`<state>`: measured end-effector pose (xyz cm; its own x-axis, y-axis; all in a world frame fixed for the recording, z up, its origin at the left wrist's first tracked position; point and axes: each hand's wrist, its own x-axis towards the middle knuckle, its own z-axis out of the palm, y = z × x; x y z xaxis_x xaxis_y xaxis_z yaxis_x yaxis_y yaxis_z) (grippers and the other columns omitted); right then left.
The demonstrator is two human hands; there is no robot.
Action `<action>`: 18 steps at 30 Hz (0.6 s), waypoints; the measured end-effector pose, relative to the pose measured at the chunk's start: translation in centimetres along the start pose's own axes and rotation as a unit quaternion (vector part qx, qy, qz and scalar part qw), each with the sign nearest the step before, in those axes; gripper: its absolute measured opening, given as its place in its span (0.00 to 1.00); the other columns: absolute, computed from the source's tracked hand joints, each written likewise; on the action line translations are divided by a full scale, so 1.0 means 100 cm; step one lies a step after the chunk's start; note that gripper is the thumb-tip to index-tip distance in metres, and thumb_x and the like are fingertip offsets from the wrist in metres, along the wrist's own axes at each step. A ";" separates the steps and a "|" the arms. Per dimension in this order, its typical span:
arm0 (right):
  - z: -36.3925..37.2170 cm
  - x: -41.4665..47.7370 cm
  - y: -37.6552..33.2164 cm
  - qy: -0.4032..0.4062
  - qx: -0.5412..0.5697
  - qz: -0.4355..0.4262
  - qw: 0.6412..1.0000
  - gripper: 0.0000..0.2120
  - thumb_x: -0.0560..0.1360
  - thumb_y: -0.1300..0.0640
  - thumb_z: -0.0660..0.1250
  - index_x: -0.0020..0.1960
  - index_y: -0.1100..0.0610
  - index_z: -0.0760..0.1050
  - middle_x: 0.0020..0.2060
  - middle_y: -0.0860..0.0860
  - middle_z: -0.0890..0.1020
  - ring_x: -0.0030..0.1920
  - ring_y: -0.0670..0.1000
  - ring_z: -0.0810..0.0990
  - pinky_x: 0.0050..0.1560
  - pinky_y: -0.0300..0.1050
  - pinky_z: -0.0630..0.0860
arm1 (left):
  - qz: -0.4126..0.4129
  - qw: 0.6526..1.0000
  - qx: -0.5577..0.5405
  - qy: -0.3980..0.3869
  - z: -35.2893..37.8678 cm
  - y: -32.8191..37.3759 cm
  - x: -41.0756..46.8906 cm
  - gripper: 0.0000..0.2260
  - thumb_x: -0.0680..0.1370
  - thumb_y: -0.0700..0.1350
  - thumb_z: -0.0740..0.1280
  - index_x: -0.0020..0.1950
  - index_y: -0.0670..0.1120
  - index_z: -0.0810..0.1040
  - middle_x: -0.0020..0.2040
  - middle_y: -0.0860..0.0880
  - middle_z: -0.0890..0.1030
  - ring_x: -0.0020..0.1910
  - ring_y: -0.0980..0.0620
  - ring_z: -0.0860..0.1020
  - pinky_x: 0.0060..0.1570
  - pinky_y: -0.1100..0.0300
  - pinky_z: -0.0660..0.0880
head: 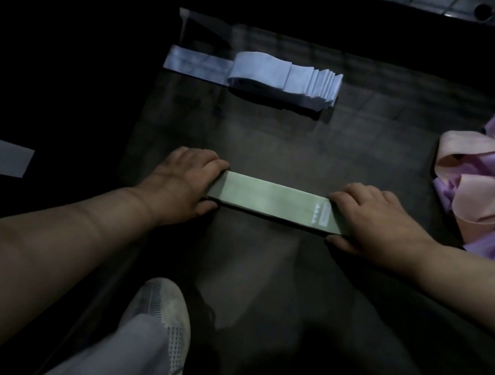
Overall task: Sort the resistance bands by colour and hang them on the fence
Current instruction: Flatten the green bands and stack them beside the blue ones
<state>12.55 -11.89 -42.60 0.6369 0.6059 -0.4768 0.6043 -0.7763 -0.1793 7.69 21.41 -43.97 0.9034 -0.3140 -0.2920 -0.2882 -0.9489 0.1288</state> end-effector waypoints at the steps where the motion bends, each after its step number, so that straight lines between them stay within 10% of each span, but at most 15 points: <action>1: 0.000 0.001 -0.001 0.006 0.002 -0.003 1.000 0.31 0.72 0.38 0.67 0.69 0.54 0.68 0.59 0.53 0.71 0.59 0.56 0.72 0.59 0.50 0.68 | 0.002 1.000 0.001 0.004 -0.001 0.000 0.001 0.31 0.67 0.50 0.78 0.67 0.42 0.75 0.62 0.40 0.76 0.61 0.39 0.75 0.62 0.50 0.62; 14: 0.003 0.005 0.003 0.002 0.020 -0.018 1.000 0.40 0.70 0.37 0.71 0.73 0.57 0.62 0.62 0.55 0.68 0.60 0.56 0.70 0.61 0.52 0.72 | -0.009 0.999 -0.011 -0.030 -0.007 0.000 0.002 0.33 0.71 0.55 0.73 0.73 0.47 0.68 0.67 0.44 0.69 0.67 0.42 0.68 0.67 0.50 0.63; 18: 0.008 -0.006 0.007 -0.002 0.062 0.042 0.997 0.49 0.68 0.33 0.70 0.76 0.59 0.54 0.67 0.57 0.62 0.67 0.59 0.65 0.69 0.54 0.66 | -0.140 0.985 -0.091 -0.031 -0.004 0.002 -0.006 0.44 0.68 0.65 0.71 0.78 0.50 0.59 0.72 0.46 0.62 0.73 0.45 0.60 0.72 0.52 0.56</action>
<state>12.22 -12.95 -43.12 0.6805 0.5374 -0.4982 0.4846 -0.8400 -0.2441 7.25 21.43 -43.37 0.9166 -0.0467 -0.3972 0.0373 -0.9788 0.2012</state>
